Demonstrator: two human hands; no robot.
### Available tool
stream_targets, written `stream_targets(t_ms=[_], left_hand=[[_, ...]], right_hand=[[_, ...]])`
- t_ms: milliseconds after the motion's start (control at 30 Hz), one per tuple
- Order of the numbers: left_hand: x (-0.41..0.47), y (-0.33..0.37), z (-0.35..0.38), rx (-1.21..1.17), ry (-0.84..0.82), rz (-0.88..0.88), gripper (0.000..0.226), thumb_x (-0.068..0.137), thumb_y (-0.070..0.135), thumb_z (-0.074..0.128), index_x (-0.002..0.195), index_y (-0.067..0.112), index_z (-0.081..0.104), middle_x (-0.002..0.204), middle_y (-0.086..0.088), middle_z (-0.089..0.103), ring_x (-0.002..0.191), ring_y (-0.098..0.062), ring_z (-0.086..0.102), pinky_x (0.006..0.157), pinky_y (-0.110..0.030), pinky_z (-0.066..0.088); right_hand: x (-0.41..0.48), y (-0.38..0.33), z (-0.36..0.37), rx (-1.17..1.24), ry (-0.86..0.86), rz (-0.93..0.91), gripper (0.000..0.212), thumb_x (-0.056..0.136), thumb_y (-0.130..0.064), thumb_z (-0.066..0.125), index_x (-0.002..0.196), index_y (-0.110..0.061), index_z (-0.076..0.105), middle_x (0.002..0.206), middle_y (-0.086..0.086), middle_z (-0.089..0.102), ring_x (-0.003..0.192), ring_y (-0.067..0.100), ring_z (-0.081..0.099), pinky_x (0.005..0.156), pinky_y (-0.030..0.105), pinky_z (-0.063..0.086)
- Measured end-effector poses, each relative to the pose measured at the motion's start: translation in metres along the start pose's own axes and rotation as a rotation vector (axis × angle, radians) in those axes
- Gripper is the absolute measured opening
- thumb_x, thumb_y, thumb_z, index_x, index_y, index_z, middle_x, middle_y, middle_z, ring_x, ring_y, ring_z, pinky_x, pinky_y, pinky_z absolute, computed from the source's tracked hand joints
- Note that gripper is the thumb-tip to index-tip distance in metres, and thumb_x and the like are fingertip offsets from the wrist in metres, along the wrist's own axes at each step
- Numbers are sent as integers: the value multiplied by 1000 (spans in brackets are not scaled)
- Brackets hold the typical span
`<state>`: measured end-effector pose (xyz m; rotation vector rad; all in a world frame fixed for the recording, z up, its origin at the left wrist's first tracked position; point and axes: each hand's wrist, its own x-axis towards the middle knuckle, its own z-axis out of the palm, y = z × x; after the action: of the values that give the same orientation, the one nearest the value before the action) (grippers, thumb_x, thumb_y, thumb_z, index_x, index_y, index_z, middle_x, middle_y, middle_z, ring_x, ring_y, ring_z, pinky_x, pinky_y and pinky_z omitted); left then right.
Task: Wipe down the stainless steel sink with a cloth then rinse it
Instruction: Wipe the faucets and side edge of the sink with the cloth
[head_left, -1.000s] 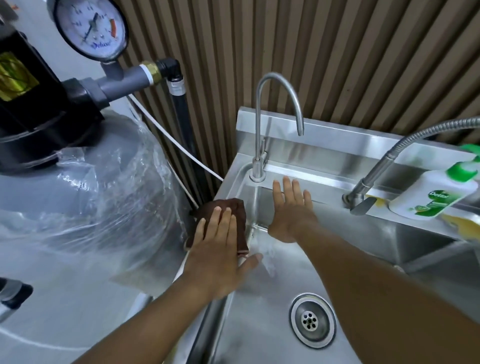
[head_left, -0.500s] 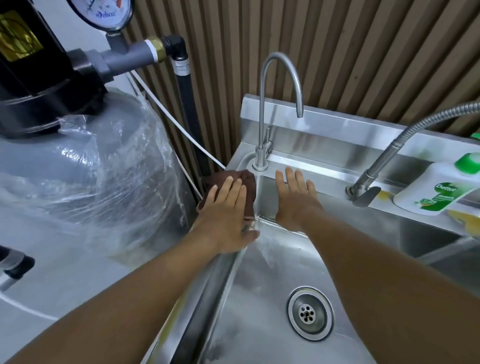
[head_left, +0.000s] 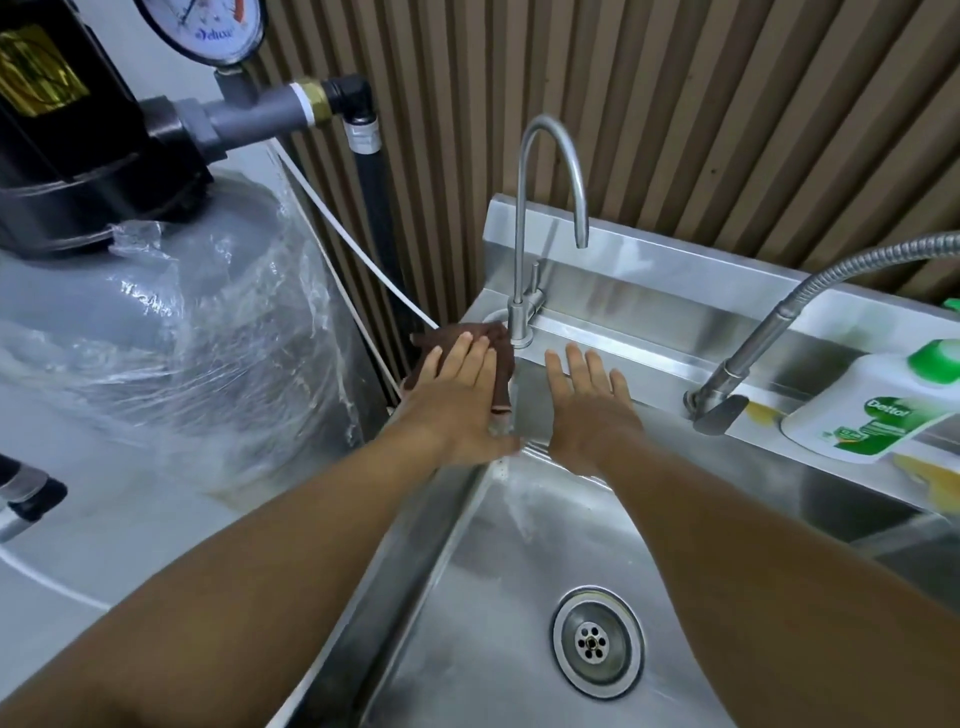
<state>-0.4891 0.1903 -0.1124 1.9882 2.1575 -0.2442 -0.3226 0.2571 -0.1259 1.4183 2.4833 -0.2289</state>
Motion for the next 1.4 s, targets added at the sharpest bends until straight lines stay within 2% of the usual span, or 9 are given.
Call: stream_targets(t_ms=[100,200,400,867,933,1067,1267,1333,1400], left_hand=[[17,1,-2,18,-4,-6,123,77,82,46,159,10,-9,168,-5,-17,152,-22,-25,124,-48,-10],[-12,-2,6,-11,49,15,118,81,82,44,160,11,-8,169,-5,-15,152,-22,-23,124,-48,-9],[-71,-5,22,14,39,-41,112,84,83,33,159,13,-12,167,-3,-20,152,-22,-24,124,-46,-11],[70,-11,-23,-152,10,-51,129,74,76,62,159,10,-10,168,-2,-17,153,-19,-19,125,-48,-2],[70,-13,-23,-145,0,-38,125,78,75,60,159,10,-10,168,-2,-18,153,-19,-20,125,-48,-2],[51,-13,-15,-83,31,-1,96,95,61,45,160,12,-6,168,-2,-17,153,-20,-19,125,-48,-2],[-25,-15,11,-33,81,20,73,103,50,27,161,13,3,170,-2,-6,155,-21,-11,126,-48,0],[-60,-15,25,-16,130,20,72,100,51,19,160,11,16,169,-4,10,156,-25,3,125,-49,9],[-89,-18,36,18,190,41,71,97,50,24,152,8,40,161,-8,36,151,-28,28,119,-51,25]], right_hand=[[0,2,1,-31,3,-19,107,88,-26,60,157,-20,-21,165,7,-27,152,30,-22,124,50,-3],[-1,3,1,-42,1,-34,107,87,-25,59,157,-20,-22,164,8,-28,151,33,-24,123,52,-4],[1,5,-6,-11,-144,-31,108,86,-20,53,152,-21,-32,158,8,-41,145,33,-37,121,55,-12],[0,-1,-8,-35,-194,-9,108,87,-23,51,149,-20,-37,155,10,-44,142,36,-41,119,59,-14],[0,-2,-6,-33,-189,-2,109,86,-22,52,149,-21,-36,155,9,-44,142,36,-41,119,59,-13],[1,-4,-6,-35,-184,18,110,84,-19,52,150,-22,-36,156,9,-44,143,35,-40,119,58,-13],[1,-4,-5,-18,-160,15,110,83,-18,53,151,-23,-33,157,8,-42,144,34,-39,119,57,-13],[1,-3,-4,-17,-158,17,111,82,-16,52,151,-23,-34,157,8,-42,143,34,-39,119,57,-14],[1,-3,-4,-12,-156,17,110,83,-16,52,151,-23,-34,157,8,-42,143,33,-40,119,57,-14]])
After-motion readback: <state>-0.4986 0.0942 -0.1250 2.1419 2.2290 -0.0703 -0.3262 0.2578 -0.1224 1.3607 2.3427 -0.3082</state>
